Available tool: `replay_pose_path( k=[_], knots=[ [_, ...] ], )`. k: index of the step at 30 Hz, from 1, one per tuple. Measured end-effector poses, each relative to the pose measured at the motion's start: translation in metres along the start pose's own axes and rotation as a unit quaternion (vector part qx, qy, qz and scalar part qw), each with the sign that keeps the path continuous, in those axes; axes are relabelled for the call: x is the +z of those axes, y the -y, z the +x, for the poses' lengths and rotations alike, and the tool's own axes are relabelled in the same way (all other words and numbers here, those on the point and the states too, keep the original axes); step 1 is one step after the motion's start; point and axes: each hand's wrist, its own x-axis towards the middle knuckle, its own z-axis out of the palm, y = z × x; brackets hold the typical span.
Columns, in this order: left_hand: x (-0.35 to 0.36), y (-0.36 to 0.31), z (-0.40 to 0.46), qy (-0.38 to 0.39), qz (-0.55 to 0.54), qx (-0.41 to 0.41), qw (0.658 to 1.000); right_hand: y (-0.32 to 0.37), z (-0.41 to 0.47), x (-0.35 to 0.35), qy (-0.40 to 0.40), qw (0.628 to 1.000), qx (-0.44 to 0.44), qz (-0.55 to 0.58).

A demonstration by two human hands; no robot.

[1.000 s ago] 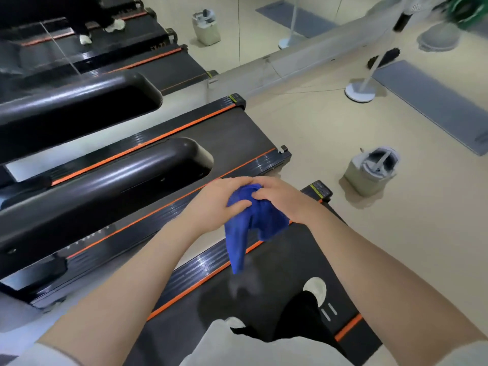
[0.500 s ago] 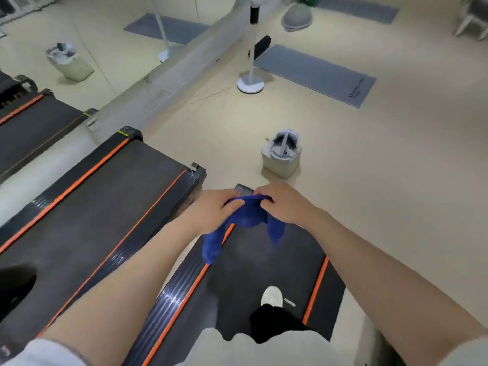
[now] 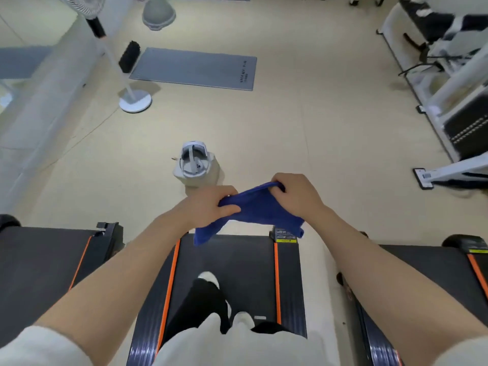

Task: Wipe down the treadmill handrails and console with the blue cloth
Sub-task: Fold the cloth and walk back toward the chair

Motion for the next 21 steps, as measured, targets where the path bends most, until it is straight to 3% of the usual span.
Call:
replay_pose_path(
  k=[11,16,21],
  knots=[
    [-0.083,0.016,0.212,0.098,0.044,0.057,0.993,-0.057,0.145,-0.069,-0.109,0.967,0.196,0.124],
    [-0.122,0.005,0.313,0.081,0.029,0.086,0.993,-0.081,0.203,-0.107,-0.205,0.944,0.199,0.165],
    [-0.125,0.007,0.422,0.08,0.042,0.116,0.989,-0.136,0.271,-0.125,-0.185,0.963,0.175,0.09]
  ],
)
